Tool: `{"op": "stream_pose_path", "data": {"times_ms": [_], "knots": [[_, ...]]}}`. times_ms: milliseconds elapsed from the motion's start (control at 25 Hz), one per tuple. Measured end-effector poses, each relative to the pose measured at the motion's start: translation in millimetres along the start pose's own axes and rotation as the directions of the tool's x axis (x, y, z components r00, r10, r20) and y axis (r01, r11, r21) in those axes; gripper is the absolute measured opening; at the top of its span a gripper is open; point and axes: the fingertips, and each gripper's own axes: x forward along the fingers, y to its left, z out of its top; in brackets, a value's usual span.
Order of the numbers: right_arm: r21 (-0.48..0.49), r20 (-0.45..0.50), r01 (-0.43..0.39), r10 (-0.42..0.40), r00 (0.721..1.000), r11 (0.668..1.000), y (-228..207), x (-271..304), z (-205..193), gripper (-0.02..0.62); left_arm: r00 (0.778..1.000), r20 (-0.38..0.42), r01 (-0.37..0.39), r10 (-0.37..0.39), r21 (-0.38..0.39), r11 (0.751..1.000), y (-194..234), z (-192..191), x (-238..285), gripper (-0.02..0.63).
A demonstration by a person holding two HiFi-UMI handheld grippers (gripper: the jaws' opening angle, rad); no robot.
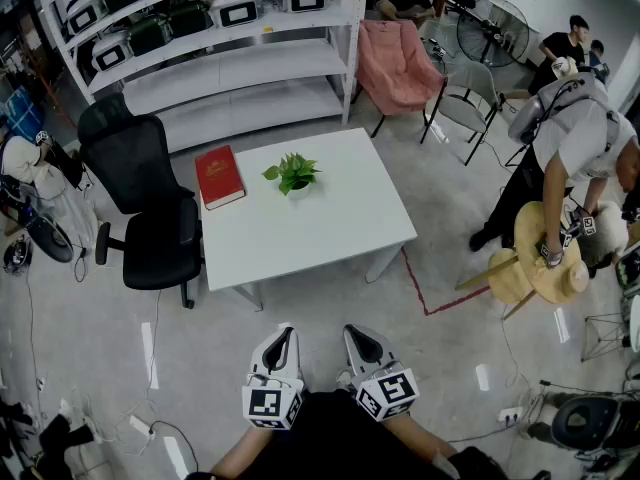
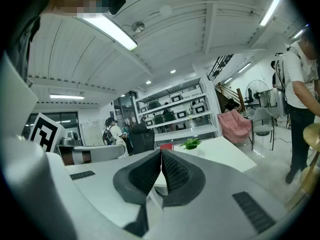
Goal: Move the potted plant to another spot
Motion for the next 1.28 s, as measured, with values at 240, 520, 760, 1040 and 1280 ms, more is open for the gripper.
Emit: {"op": "stream_pose_path", "data": {"times_ms": [240,520,760,1040,1280], "knots": [[0.001,0.0,-0.001,0.001,1.0,1.0,-1.9,-1.8,-0.4,0.013,1.0,0.001,-0.007,0.007,-0.015,1.0,0.0,-1.4,0.7,0.017],[-0.001,-0.003,-0.001,0.001,1.0,1.0,2.6,2.1,-2.1,0.014,1.0,-0.004,0.002,-0.002,-0.021,1.0,3.2,-2.7,1.4,0.017],[0.0,-0.01,0.011,-0.011,1.0,1.0,12.5,11.7,-2.2,0.014,1.0,-0.003,0.011,-0.011,-0.025,1.0,16.4,-0.5,-2.1,0.017],[-0.002,-0.002,0.028,-0.028,1.0,1.0,35.0,32.2,-0.1,0.014,1.0,-0.006,0.029,-0.029,-0.031,0.999,43.9,1.5,-9.0,0.017],[0.009,0.008,0.061,-0.061,0.998,0.998,58.1,54.1,1.6,0.014,0.999,-0.012,0.047,-0.047,-0.027,0.999,76.9,6.8,-20.3,0.017]]}}
